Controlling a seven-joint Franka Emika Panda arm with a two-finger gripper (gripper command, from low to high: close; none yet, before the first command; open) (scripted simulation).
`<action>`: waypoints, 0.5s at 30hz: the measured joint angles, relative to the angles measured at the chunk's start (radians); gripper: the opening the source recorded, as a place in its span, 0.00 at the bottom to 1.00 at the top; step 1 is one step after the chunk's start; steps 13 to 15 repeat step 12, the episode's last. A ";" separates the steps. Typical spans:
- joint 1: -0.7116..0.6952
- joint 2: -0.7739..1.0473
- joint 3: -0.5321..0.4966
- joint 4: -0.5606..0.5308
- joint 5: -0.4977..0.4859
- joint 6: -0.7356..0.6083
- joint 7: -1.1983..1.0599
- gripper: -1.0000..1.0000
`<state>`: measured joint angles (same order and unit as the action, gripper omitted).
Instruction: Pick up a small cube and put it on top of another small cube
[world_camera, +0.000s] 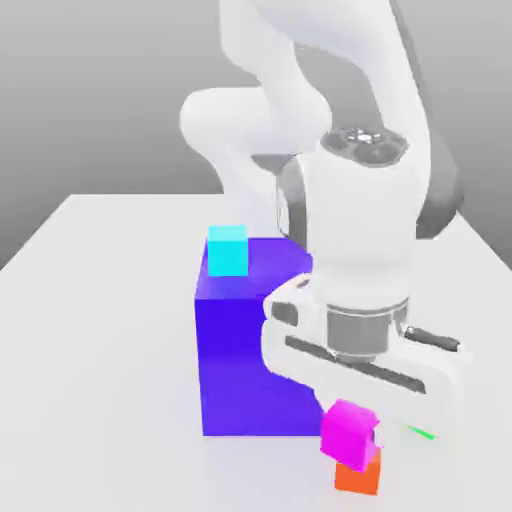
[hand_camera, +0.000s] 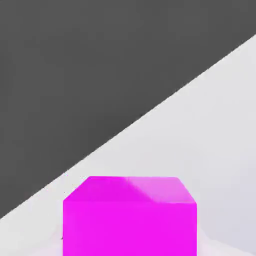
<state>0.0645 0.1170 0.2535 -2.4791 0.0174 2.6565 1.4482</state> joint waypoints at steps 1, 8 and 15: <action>0.026 -0.021 0.027 -0.023 0.000 0.002 -0.043 0.00; 0.180 0.012 0.071 -0.164 -0.129 0.109 -0.150 0.00; 0.202 0.074 0.037 -0.162 -0.190 0.164 -0.110 1.00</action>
